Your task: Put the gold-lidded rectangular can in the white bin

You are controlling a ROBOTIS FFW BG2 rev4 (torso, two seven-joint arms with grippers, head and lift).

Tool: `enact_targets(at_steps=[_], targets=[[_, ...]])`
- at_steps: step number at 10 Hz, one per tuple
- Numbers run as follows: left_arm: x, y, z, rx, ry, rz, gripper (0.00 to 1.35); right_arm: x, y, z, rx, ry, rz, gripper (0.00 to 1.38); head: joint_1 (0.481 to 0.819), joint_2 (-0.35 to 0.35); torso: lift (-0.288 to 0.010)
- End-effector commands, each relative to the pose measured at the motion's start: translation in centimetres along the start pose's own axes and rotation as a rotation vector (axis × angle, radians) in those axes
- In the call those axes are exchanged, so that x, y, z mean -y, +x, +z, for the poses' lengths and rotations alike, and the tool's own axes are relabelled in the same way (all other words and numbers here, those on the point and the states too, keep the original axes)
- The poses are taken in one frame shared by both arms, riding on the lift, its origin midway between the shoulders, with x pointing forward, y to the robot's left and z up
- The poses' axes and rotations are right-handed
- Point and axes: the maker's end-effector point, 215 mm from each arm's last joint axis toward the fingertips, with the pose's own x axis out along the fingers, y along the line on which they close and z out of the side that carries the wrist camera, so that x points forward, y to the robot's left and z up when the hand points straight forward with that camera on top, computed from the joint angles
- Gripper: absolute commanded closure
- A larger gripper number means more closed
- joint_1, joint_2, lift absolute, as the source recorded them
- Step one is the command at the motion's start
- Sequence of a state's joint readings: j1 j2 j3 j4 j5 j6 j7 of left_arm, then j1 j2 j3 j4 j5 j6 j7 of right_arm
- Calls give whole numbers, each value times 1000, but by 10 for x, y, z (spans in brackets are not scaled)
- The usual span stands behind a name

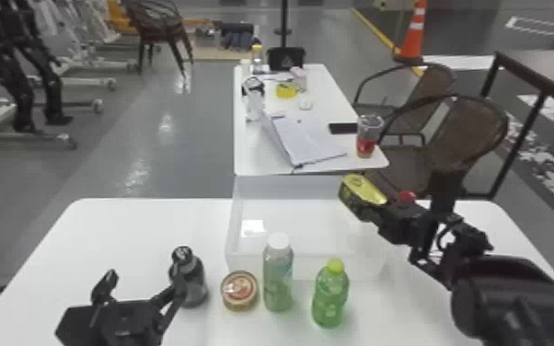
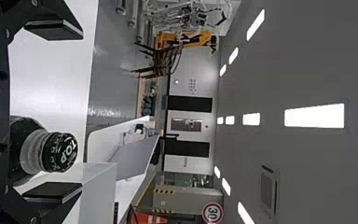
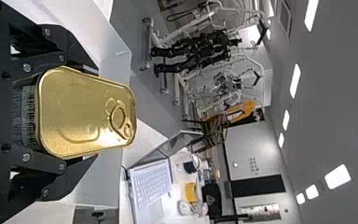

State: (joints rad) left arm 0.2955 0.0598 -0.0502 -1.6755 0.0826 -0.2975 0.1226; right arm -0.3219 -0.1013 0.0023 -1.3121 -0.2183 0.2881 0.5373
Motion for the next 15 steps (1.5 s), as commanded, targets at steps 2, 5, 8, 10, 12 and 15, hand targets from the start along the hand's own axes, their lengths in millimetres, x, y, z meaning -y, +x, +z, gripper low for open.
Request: enact_targets(at_steps=[2,5,8,10,12,15], targets=[[3,2,0,2,-2,-4,154,5,14,0,-19,19,15,1111,549,0,-100],[3,1,0,0,-5,-3,156,8,17,-22,-57,69,20,1111,549,0,-100],[3,2,1,3,-6,-5,156,2,17,-45,-107,101,30,1111,549,0,-100],[3,2,1,3,-6,-5,154,-2,16,-57,-131,114,37,1111,549,0,-100],[4,2,1,3,-4,-5,156,-2,15,-69,-166,137,35,1095,549,0,-100],[4,2,1,3,-4,-5,156,-5,16,-70,-165,148,41,275,549,0,-100]])
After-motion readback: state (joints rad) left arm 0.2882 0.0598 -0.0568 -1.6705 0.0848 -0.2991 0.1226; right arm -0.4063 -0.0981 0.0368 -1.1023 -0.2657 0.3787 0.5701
